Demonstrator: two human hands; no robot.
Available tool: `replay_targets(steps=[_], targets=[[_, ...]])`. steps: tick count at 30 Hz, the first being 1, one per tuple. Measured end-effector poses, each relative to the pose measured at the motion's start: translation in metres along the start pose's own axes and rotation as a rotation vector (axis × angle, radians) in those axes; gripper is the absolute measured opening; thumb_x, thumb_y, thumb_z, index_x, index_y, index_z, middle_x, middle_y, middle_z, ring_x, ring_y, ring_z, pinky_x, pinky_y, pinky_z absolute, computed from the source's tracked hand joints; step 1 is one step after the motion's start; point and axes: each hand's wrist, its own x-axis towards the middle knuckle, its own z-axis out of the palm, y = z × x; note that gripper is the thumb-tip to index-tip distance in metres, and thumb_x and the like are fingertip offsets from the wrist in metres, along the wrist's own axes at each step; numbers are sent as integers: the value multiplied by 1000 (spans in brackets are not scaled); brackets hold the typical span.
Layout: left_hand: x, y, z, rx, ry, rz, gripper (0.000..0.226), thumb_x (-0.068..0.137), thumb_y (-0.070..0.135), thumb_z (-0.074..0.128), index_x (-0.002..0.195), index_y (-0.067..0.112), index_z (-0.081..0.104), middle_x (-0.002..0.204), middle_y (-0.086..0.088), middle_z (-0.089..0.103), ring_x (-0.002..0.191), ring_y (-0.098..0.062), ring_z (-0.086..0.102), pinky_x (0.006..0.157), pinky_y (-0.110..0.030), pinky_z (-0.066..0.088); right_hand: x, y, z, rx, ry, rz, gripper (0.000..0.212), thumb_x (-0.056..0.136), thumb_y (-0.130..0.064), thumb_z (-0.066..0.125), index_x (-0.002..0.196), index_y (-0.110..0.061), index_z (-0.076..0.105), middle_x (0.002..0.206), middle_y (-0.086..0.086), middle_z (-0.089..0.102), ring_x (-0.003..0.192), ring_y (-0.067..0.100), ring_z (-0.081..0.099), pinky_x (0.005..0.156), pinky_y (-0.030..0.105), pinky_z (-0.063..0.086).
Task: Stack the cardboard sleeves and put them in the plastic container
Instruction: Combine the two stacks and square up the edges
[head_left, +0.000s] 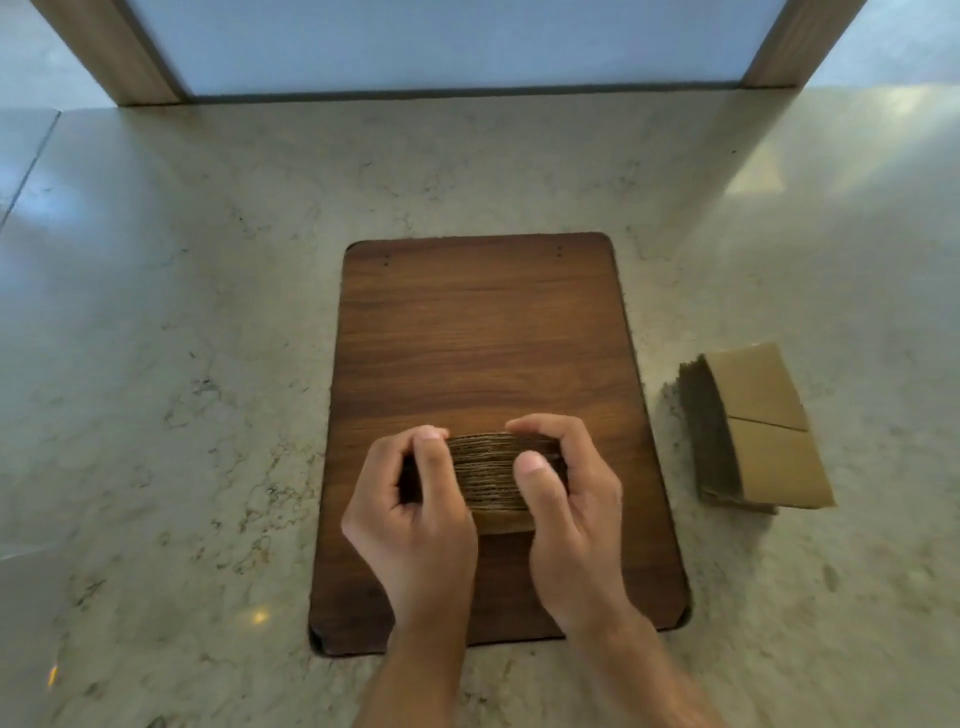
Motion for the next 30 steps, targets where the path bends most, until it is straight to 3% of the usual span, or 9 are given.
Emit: replay_targets(steps=[5, 8, 11, 14, 17, 22, 26, 28, 30], targets=[[4, -10, 3, 61, -4, -43, 25, 98, 32, 58, 77, 36, 70, 77, 25, 73, 74, 5, 67, 62, -6, 47, 8, -4, -40, -211, -579, 47, 74, 77, -14, 82, 139, -23, 44, 130, -3, 50, 116, 11, 57, 97, 32, 54], [4, 6, 10, 107, 6, -96, 23, 96, 35, 55, 79, 28, 70, 72, 16, 68, 69, 4, 65, 57, -7, 47, 19, -21, -44, -401, -583, 9, 73, 77, -13, 84, 139, -20, 46, 131, -5, 47, 112, 9, 53, 94, 17, 49], [8, 34, 14, 215, -76, -131, 30, 95, 28, 55, 69, 19, 65, 63, 7, 62, 59, -7, 56, 54, -27, 41, 30, -50, -49, -496, -641, 65, 73, 79, -20, 83, 142, -21, 47, 131, 1, 51, 110, 25, 61, 95, 37, 55], [14, 78, 20, 387, -292, 18, 39, 98, 14, 58, 59, 17, 58, 53, 6, 55, 50, -10, 50, 50, -27, 34, 30, -81, -71, -635, -652, 103, 82, 75, -38, 81, 146, -25, 43, 131, 3, 54, 110, 30, 61, 94, 46, 55], [25, 120, 39, 530, -625, 179, 47, 100, 18, 59, 54, 22, 54, 47, 7, 50, 42, -10, 53, 38, -15, 32, 24, -94, -94, -697, -555, 120, 70, 70, -62, 66, 127, -25, 50, 112, -6, 62, 103, 22, 54, 94, 47, 50], [8, 196, 91, 741, -994, 246, 60, 105, 55, 40, 65, 16, 62, 68, -5, 69, 60, -22, 65, 55, -31, 45, 23, -102, -143, -59, -409, 540, 58, 68, -48, 73, 121, -32, 55, 104, -8, 73, 90, 7, 72, 78, 34, 61], [6, 220, 112, 326, -935, -192, 84, 98, 80, 19, 137, 18, 62, 133, -10, 69, 119, -28, 65, 90, -40, 46, 34, -97, -177, 18, -222, 611, 61, 72, -41, 73, 129, -28, 56, 107, -4, 73, 87, 12, 74, 63, 29, 62], [8, 210, 114, 89, -672, -470, 71, 106, 68, 24, 127, 14, 66, 116, -11, 72, 113, -31, 68, 93, -44, 52, 47, -94, -196, 64, -101, 665, 55, 78, -37, 72, 130, -26, 57, 105, -3, 73, 81, 10, 74, 54, 22, 57], [2, 191, 110, 26, -558, -686, 65, 110, 59, 28, 128, 9, 66, 117, -15, 71, 118, -33, 66, 107, -51, 50, 62, -89, -211, 70, -37, 724, 57, 82, -37, 71, 135, -21, 57, 110, 1, 71, 93, 18, 70, 67, 30, 57]])
